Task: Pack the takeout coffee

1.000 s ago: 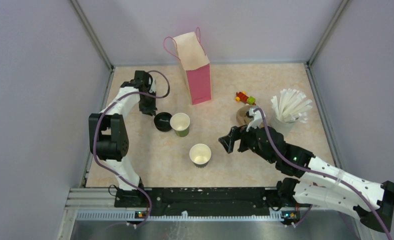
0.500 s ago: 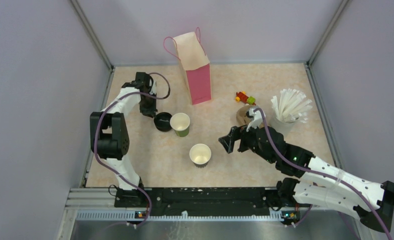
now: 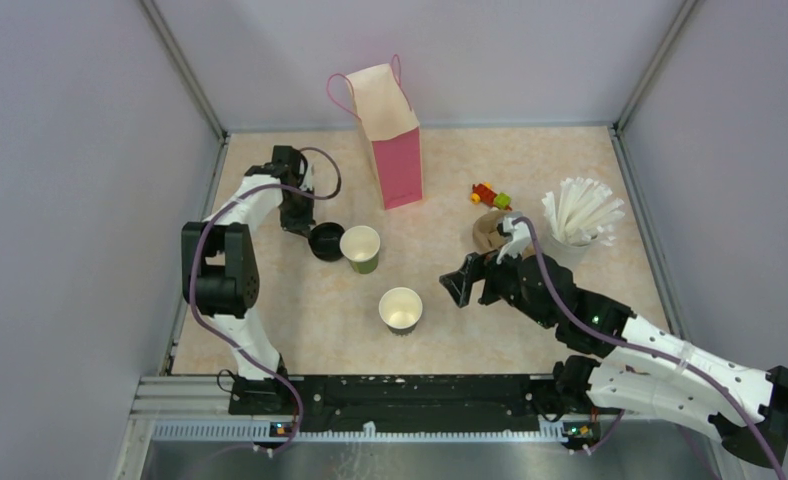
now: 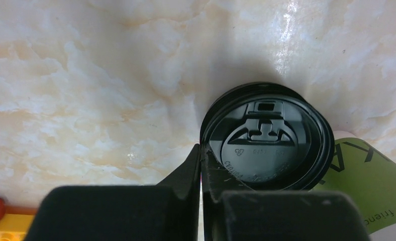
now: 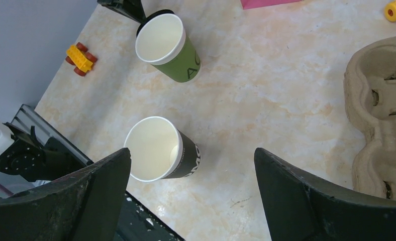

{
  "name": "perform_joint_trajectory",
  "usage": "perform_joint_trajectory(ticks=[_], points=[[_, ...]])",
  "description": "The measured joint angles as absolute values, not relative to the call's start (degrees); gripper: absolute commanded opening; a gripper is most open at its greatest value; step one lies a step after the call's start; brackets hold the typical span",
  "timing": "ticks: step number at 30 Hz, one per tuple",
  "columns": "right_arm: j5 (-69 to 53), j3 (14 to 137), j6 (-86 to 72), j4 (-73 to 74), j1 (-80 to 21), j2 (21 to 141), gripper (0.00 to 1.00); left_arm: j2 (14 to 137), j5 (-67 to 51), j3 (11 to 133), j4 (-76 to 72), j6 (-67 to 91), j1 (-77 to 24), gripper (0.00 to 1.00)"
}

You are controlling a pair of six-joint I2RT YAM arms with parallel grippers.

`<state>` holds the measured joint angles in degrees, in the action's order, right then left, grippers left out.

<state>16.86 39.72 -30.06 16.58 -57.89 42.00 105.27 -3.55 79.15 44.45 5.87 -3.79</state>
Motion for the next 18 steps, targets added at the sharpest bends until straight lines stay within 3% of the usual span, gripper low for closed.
perform_joint_trajectory(ticks=[8,11,13,18], points=[[16.9,39.7,-30.1,17.4,-57.9,42.0,0.91,104.8,-3.7,79.2,45.3,6.1,-3.8,0.00],[16.8,39.7,-30.2,17.4,-57.9,42.0,0.91,103.5,-3.6,79.4,45.6,6.2,-3.8,0.15],[16.8,39.7,-30.2,17.4,-57.9,42.0,0.91,103.1,-3.6,79.7,45.7,6.4,-3.8,0.00],[16.8,39.7,-30.6,17.4,-57.9,42.0,0.91,103.0,-4.1,79.8,45.8,7.0,-3.8,0.00]])
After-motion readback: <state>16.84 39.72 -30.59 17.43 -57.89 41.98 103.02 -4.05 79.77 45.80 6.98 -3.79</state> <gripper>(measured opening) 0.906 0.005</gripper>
